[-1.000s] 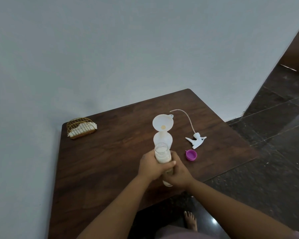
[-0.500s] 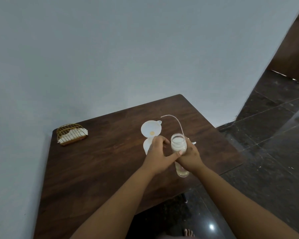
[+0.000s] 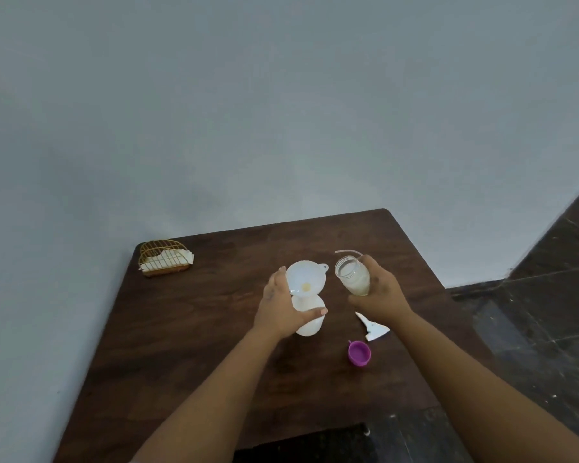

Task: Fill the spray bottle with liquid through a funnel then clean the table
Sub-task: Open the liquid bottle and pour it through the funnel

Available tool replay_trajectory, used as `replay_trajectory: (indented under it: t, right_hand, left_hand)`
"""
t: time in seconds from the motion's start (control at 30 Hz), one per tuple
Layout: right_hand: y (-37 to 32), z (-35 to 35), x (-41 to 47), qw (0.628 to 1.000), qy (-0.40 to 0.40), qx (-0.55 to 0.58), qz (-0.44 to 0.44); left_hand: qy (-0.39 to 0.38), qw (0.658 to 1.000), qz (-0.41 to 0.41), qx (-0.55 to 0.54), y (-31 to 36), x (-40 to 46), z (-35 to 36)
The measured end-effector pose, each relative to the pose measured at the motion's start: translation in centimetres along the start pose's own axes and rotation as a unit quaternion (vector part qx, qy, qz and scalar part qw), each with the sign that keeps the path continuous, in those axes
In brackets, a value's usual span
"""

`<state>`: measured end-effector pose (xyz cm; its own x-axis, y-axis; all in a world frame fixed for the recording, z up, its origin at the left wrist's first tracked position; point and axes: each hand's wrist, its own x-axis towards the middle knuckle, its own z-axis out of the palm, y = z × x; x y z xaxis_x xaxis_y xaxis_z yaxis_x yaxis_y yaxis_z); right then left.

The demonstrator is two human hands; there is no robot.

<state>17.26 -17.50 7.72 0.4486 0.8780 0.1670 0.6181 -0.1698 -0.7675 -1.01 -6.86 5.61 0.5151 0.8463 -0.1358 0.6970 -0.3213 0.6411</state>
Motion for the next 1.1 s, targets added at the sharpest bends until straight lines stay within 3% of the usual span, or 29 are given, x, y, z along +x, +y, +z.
replay_trajectory:
  t: [0.23, 1.1]
  right_hand:
    - [0.6, -0.1, 4.1, 0.997, -0.047, -0.023, -0.061]
    - [1.0, 1.1, 8.9, 0.962, -0.1, -0.177, -0.181]
  left_hand:
    - [0.062, 0.986, -0.063, -0.14, 0.6, 1.3, 1.2]
    - [0.067, 0.986, -0.071, -0.137, 0.6, 1.8, 1.4]
